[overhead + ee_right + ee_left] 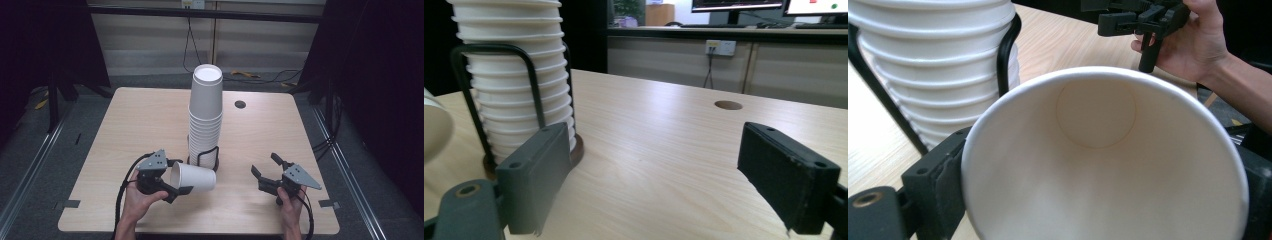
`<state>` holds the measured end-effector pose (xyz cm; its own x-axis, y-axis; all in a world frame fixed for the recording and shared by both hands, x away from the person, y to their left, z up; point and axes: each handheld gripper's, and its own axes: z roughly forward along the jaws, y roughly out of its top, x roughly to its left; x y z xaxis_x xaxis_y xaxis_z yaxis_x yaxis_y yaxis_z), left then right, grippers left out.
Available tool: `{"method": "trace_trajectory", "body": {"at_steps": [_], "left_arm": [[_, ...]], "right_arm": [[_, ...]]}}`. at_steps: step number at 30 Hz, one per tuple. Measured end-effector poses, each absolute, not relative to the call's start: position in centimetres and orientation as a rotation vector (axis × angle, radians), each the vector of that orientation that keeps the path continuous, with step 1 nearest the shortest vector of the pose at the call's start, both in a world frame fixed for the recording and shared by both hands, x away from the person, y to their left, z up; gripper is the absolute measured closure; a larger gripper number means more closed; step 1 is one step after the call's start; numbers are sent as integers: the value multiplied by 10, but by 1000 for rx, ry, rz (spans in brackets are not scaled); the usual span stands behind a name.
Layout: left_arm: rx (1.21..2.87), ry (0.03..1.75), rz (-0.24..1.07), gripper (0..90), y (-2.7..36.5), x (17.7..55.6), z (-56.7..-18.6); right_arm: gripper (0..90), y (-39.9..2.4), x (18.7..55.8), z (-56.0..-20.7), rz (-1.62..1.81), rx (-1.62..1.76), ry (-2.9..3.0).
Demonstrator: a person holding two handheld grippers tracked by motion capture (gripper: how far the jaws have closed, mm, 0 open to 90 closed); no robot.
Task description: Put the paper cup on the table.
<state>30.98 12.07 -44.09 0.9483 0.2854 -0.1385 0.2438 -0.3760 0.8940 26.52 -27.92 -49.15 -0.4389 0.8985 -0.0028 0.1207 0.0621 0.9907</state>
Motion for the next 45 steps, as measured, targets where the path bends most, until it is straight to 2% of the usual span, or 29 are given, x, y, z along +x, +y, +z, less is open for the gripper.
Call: {"method": "trace_trajectory", "body": {"at_steps": [24,36,45], "left_arm": [[2070,565,106,71,156,315,-432],[2056,679,122,70,184,338,-418],[2112,711,130,69,187,356,-411]], "right_arm": [[133,-284,258,-503,1499,981,1548],[133,-284,258,-503,1500,986,1537],[133,-284,258,-503,1499,985,1538]]}}
